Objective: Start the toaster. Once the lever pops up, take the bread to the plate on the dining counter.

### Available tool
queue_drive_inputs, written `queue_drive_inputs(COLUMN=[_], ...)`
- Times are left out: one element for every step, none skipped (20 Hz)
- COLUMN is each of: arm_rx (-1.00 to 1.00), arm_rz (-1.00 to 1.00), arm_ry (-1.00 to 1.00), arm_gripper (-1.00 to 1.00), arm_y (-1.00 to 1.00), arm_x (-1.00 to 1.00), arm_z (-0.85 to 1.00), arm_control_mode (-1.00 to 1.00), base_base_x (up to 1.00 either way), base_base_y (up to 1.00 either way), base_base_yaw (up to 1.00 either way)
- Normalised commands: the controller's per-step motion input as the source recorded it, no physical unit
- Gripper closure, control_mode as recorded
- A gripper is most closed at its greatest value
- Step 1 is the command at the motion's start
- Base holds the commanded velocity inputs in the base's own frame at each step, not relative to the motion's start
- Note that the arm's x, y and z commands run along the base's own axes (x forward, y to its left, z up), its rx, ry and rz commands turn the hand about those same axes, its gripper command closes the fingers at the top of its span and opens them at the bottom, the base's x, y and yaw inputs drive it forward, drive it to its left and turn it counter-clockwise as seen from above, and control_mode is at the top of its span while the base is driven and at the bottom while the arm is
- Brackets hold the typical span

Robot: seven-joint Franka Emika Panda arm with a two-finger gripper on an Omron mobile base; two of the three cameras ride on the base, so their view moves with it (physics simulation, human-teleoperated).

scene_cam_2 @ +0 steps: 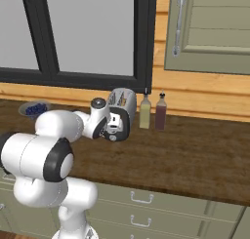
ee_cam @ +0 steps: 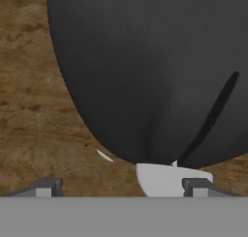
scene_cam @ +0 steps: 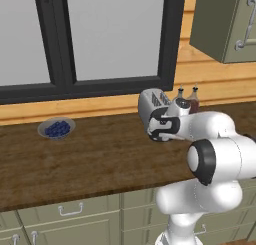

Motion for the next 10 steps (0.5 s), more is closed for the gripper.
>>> queue_drive_inputs(arm_rx=[0.00,0.00,0.00,0.00,0.00,0.00,0.00,0.00,0.00,0.00], arm_rz=[0.02,0.05,0.06,0.07,0.08,0.10,0.11,0.10,0.09,0.07], arm_ry=[0.00,0.00,-0.01,-0.06,-0.12,-0.18,-0.19,-0.20,-0.19,-0.20], arm_gripper=[-1.00,-1.00,-1.00,-1.00,-1.00,-1.00,-1.00,-1.00,-1.00,-1.00], arm_y=[0.20,0.21,0.21,0.24,0.24,0.21,0.21,0.18,0.19,0.18], arm_x=[-0.39,-0.61,-0.75,-0.81,-0.86,-0.86,-0.89,-0.91,-0.89,-0.88], arm_z=[-0.79,-0.43,-0.09,0.00,0.16,0.36,0.43,0.46,0.41,0.44], arm_control_mode=[-1.00,-1.00,-1.00,-1.00,-1.00,-1.00,-1.00,-1.00,-1.00,-1.00], base_base_x=[0.00,0.00,0.00,0.00,0.00,0.00,0.00,0.00,0.00,0.00], base_base_y=[0.00,0.00,0.00,0.00,0.00,0.00,0.00,0.00,0.00,0.00], base_base_yaw=[0.00,0.00,0.00,0.00,0.00,0.00,0.00,0.00,0.00,0.00])
